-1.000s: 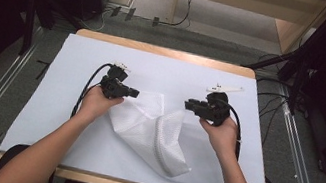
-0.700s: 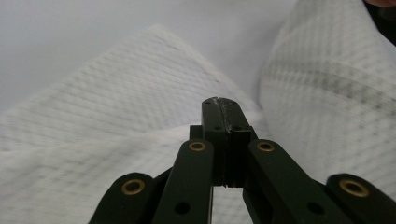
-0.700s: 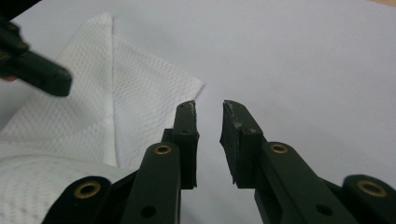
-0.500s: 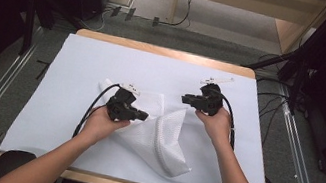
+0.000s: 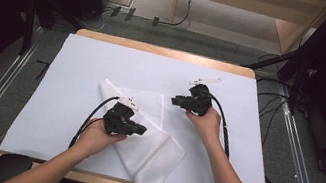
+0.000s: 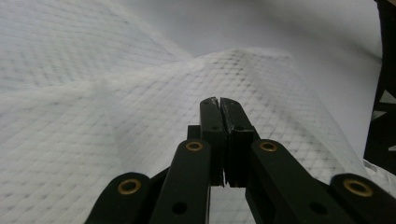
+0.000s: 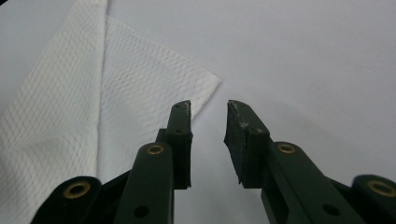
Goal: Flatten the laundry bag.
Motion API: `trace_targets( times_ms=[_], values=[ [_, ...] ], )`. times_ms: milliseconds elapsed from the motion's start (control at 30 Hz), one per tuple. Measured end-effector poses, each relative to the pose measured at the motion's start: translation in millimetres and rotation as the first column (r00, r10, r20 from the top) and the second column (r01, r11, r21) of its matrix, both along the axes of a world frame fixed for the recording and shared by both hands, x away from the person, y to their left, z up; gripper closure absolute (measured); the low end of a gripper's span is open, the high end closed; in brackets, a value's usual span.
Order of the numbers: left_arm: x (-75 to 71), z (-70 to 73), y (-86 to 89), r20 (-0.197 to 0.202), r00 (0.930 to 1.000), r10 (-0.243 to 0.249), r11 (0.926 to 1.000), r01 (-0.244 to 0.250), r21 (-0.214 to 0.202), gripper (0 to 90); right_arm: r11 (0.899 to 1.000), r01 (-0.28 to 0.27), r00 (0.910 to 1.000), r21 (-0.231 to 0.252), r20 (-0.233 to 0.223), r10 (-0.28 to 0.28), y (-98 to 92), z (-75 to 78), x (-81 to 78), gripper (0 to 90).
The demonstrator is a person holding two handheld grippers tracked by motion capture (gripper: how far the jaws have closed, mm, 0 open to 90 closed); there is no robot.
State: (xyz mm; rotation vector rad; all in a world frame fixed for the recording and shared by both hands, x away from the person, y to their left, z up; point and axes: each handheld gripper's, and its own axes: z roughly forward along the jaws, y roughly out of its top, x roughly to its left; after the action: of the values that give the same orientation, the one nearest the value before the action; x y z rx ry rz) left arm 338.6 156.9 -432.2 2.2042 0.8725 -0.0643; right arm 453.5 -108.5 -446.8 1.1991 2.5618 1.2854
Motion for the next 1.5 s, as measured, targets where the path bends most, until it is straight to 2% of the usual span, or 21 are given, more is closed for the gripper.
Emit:
trace_targets(
  times_ms=[167, 400, 467, 500, 667, 733, 767, 800, 867, 900, 933, 1000, 1100, 1133, 1200, 1367, 1400, 1433, 1500],
  values=[
    [9.8, 5.8, 15.9, 0.008, 0.9987, 0.049, 0.9987, -0.049, -0.013, 87.5, 0.999, -0.023, 0.9997, -0.028, 0.005, 0.023, 15.9, -9.0, -1.6, 68.4],
    [18.3, 11.6, 32.2, 0.015, 0.9943, 0.106, 0.9941, -0.105, -0.028, 86.0, 0.998, -0.023, 0.9997, -0.053, 0.011, 0.024, 29.8, -17.5, -1.1, 68.1],
    [20.1, 13.4, 36.7, 0.019, 0.9929, 0.117, 0.9927, -0.117, -0.030, 85.4, 0.998, -0.021, 0.9996, -0.059, 0.019, 0.022, 34.5, -20.7, -0.4, 65.1],
    [20.9, 14.1, 38.7, 0.016, 0.9917, 0.128, 0.9913, -0.127, -0.032, 84.8, 0.997, -0.020, 0.9994, -0.079, 0.025, 0.023, 39.7, -23.6, -0.8, 62.8],
    [25.1, 15.1, 48.3, 0.014, 0.9877, 0.156, 0.9873, -0.155, -0.034, 83.7, 0.996, -0.033, 0.9984, -0.077, 0.044, 0.037, 46.3, -24.4, -4.1, 62.3],
    [26.4, 15.4, 51.0, 0.012, 0.9859, 0.167, 0.9853, -0.166, -0.038, 82.5, 0.993, -0.029, 0.9958, -0.114, 0.083, 0.039, 51.1, -24.4, -8.5, 66.0],
    [27.0, 15.7, 52.2, 0.014, 0.9850, 0.172, 0.9845, -0.171, -0.038, 82.5, 0.993, -0.029, 0.9958, -0.114, 0.083, 0.039, 51.1, -24.4, -8.5, 66.0],
    [27.8, 16.3, 54.3, 0.015, 0.9840, 0.178, 0.9834, -0.177, -0.040, 82.0, 0.989, -0.014, 0.9929, -0.148, 0.115, 0.031, 54.3, -24.3, -11.8, 71.4],
    [28.7, 17.4, 57.6, 0.014, 0.9821, 0.188, 0.9812, -0.187, -0.048, 82.0, 0.987, -0.011, 0.9908, -0.162, 0.131, 0.033, 55.1, -24.4, -12.8, 73.4],
    [29.2, 18.0, 59.3, 0.015, 0.9808, 0.195, 0.9799, -0.194, -0.047, 81.9, 0.986, -0.004, 0.9910, -0.165, 0.131, 0.026, 55.7, -24.3, -14.5, 77.0],
    [29.6, 18.3, 61.0, 0.016, 0.9801, 0.198, 0.9792, -0.197, -0.050, 81.8, 0.989, -0.002, 0.9929, -0.148, 0.117, 0.019, 55.4, -24.6, -14.5, 80.4],
    [30.5, 18.6, 63.4, 0.015, 0.9782, 0.207, 0.9771, -0.206, -0.053, 81.7, 0.990, -0.018, 0.9940, -0.142, 0.105, 0.033, 55.4, -24.4, -14.8, 88.4],
    [31.7, 17.9, 65.4, 0.010, 0.9777, 0.210, 0.9766, -0.209, -0.051, 81.6, 0.986, -0.031, 0.9927, -0.163, 0.110, 0.050, 58.0, -22.9, -16.5, 90.0],
    [32.0, 17.5, 65.8, 0.009, 0.9775, 0.211, 0.9762, -0.210, -0.055, 81.5, 0.987, -0.036, 0.9955, -0.155, 0.081, 0.049, 55.7, -21.6, -13.8, 90.0],
    [32.3, 17.5, 66.3, 0.013, 0.9775, 0.210, 0.9765, -0.209, -0.051, 81.5, 0.989, -0.017, 0.9971, -0.149, 0.071, 0.028, 49.1, -18.8, -10.4, 90.0],
    [32.9, 17.0, 66.8, 0.010, 0.9771, 0.212, 0.9760, -0.212, -0.052, 81.3, 0.992, 0.075, 0.9939, -0.099, 0.087, -0.067, 18.2, -6.5, 1.4, 90.0],
    [32.9, 17.0, 66.8, 0.010, 0.9771, 0.212, 0.9760, -0.212, -0.052, 81.2, 0.992, 0.075, 0.9939, -0.099, 0.087, -0.067, 18.2, -6.5, 1.4, 90.0],
    [33.0, 16.9, 66.6, 0.011, 0.9771, 0.212, 0.9761, -0.212, -0.050, 81.1, 0.989, 0.115, 0.9904, -0.093, 0.088, -0.107, 1.7, -4.9, 7.4, 90.0],
    [33.0, 16.7, 66.2, 0.008, 0.9765, 0.216, 0.9754, -0.215, -0.050, 80.9, 0.987, 0.131, 0.9890, -0.097, 0.083, -0.123, -3.9, -4.8, 9.5, 90.0]
  ],
)
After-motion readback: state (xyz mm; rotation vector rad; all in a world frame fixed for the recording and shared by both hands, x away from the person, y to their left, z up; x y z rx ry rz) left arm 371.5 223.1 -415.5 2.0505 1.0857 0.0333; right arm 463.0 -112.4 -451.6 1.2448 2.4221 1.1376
